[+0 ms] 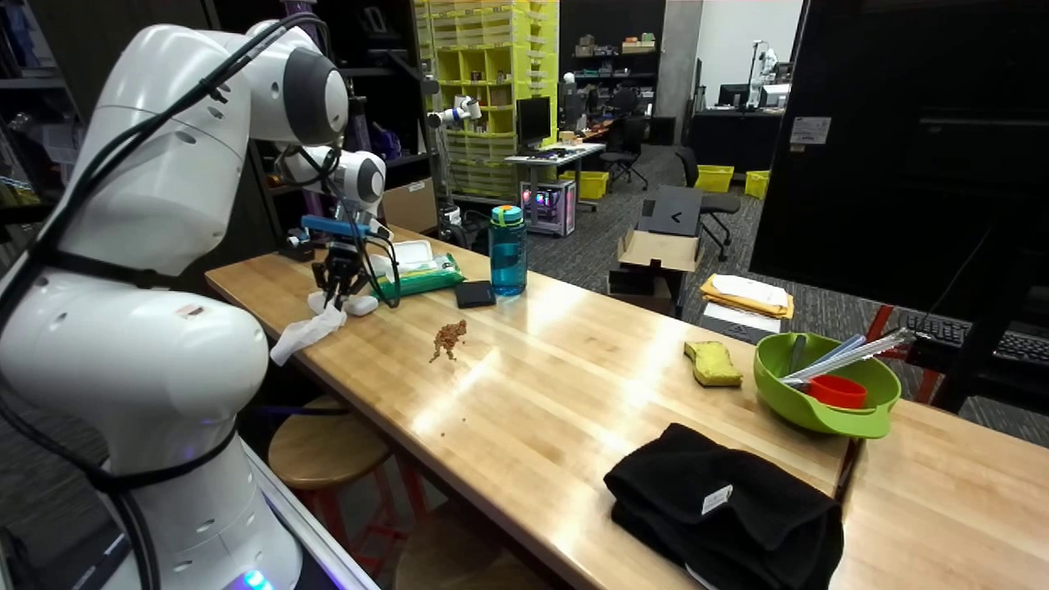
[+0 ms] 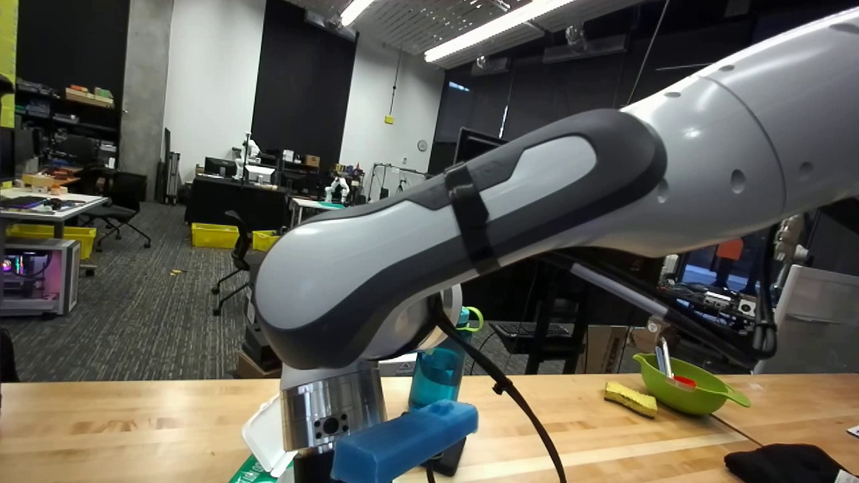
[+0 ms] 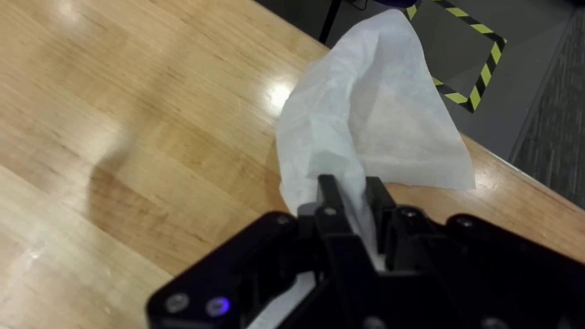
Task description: Put the tissue in the green bowl
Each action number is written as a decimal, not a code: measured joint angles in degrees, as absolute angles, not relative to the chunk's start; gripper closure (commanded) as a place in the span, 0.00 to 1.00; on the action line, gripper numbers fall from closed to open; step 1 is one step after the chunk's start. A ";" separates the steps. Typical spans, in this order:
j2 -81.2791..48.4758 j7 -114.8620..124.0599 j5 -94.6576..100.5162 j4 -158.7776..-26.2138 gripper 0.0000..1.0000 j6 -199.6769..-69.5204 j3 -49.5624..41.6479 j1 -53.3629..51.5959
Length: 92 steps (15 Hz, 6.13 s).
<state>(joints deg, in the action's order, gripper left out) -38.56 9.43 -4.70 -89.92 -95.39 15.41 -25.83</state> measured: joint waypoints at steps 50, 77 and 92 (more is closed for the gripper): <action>25.38 4.51 3.99 -142.02 1.00 -114.15 2.17 -2.45; 18.14 -5.24 2.43 -126.52 1.00 -120.11 -13.02 6.92; 1.99 -7.73 -4.36 -106.26 1.00 -114.11 -15.52 10.39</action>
